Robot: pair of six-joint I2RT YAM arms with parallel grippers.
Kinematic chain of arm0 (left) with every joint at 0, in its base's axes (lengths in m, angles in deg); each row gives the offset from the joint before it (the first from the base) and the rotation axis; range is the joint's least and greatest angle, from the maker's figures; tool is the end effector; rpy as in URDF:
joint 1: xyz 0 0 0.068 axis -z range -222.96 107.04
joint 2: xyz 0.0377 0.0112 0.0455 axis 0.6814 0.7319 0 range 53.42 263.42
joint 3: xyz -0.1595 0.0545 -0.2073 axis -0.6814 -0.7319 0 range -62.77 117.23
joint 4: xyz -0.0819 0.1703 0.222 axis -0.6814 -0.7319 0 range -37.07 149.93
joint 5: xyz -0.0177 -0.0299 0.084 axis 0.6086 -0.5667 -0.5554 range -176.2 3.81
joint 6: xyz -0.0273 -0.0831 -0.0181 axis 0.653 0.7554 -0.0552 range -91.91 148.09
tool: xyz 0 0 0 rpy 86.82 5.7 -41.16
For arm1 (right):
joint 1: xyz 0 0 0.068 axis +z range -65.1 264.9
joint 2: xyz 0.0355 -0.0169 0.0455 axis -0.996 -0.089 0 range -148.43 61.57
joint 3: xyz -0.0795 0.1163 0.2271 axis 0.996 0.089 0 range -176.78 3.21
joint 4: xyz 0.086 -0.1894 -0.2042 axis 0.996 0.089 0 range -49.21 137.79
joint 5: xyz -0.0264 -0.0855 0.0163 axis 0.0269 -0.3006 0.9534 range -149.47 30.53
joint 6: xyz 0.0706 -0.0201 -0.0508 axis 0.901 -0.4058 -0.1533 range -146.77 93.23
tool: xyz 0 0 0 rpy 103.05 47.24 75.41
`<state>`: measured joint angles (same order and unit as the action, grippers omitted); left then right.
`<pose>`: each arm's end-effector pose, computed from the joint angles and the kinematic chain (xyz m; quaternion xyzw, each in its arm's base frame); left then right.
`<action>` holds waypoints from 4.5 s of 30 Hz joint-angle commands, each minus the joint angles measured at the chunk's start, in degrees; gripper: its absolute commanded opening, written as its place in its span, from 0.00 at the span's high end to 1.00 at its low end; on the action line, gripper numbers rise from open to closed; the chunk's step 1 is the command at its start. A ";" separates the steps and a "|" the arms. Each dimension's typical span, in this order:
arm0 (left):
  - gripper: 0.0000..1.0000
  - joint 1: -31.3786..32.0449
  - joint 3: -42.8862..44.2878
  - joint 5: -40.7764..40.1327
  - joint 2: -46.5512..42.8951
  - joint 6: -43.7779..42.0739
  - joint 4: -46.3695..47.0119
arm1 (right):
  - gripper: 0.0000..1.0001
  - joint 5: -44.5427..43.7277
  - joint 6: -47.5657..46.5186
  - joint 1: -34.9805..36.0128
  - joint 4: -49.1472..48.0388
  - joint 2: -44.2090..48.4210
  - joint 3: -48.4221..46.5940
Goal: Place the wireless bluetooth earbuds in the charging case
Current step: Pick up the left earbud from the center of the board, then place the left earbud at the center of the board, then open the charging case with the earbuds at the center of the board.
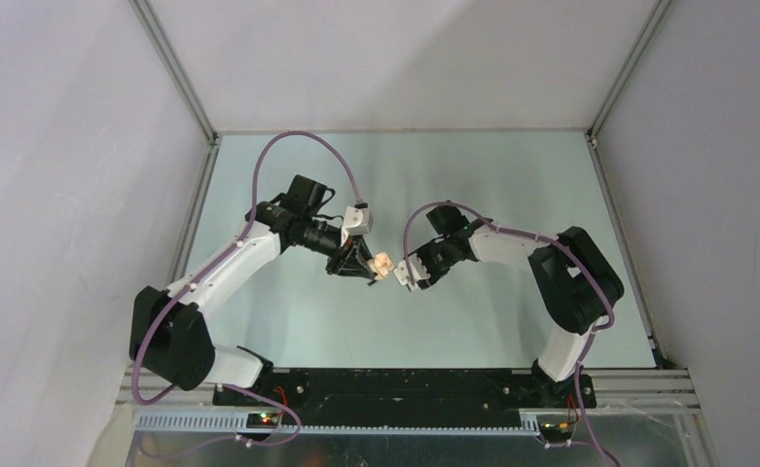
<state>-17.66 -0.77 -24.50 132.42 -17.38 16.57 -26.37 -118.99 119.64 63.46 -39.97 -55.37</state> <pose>0.2488 -0.1951 0.2462 0.5875 0.6008 -0.4496 0.3031 0.2820 0.2484 0.0936 -0.8653 0.3645 0.1468 0.3113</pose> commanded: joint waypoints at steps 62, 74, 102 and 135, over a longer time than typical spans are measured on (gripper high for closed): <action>1.00 -0.93 -19.15 -22.45 -7.79 42.96 60.31 | 0.83 0.48 69.90 0.17 -3.44 7.46 -0.30; 1.00 -1.69 -36.80 -19.57 -9.90 56.52 98.65 | 0.19 6.39 61.88 -1.01 -1.70 15.07 -3.71; 1.00 3.25 -34.14 -7.63 -6.22 61.06 101.25 | 0.01 23.78 72.61 -4.42 -17.30 19.97 -8.19; 1.00 3.52 -34.03 -3.20 -2.64 63.67 105.56 | 0.01 19.05 76.40 -9.51 -23.40 27.53 -5.91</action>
<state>-14.47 -37.03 -29.29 129.21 45.98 119.08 -8.09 -41.79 111.62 42.20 -17.08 -60.97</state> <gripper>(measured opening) 0.309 0.993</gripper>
